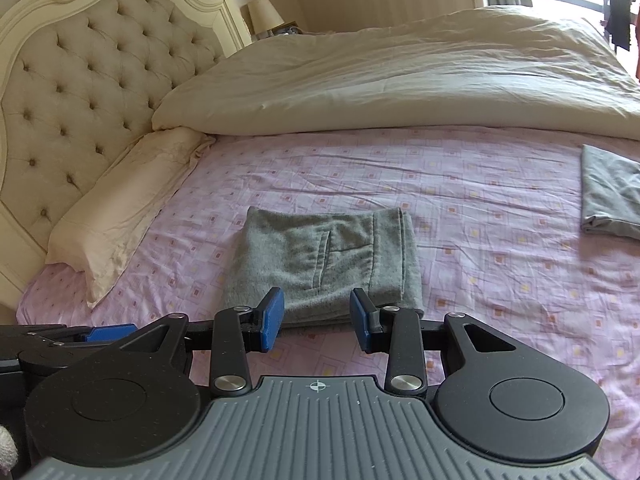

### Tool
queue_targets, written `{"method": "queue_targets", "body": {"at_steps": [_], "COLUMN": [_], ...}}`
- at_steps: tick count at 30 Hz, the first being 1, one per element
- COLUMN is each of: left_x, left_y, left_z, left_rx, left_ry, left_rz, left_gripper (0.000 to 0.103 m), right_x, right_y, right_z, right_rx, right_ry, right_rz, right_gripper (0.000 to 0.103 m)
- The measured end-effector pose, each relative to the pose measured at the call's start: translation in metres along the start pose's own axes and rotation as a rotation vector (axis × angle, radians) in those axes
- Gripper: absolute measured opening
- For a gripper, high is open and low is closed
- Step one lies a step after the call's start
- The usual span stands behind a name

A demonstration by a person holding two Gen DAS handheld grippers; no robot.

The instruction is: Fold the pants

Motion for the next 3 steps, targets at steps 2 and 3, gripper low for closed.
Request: {"method": "queue_targets", "body": {"at_steps": [2,3], "left_x": [0.0001,-0.0002], "left_y": [-0.0018,-0.0021], "left_z": [0.0015,0.0021], "left_rx": [0.004,0.002], "left_ry": [0.000,0.001], "left_rz": [-0.007,-0.010], "left_gripper": [0.049,0.050], "right_x": [0.0001,0.0000], "right_y": [-0.0010,-0.0018], "right_z": [0.0010,0.0022], "right_rx": [0.000,0.000], "right_ry": [0.003,0.005], "right_rz": [-0.005,-0.008], "right_gripper": [0.036,0.036]}}
Point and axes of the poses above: each gripper's, at about its wrist camera, not at the fingertips, and x roughly against the way its jaws point, y to its left, z to its underside, the point moved 6 cm from there along -x, roughly the way its jaws point, and after that the axes turned 8 degrees about y, right-handed, at the moved point
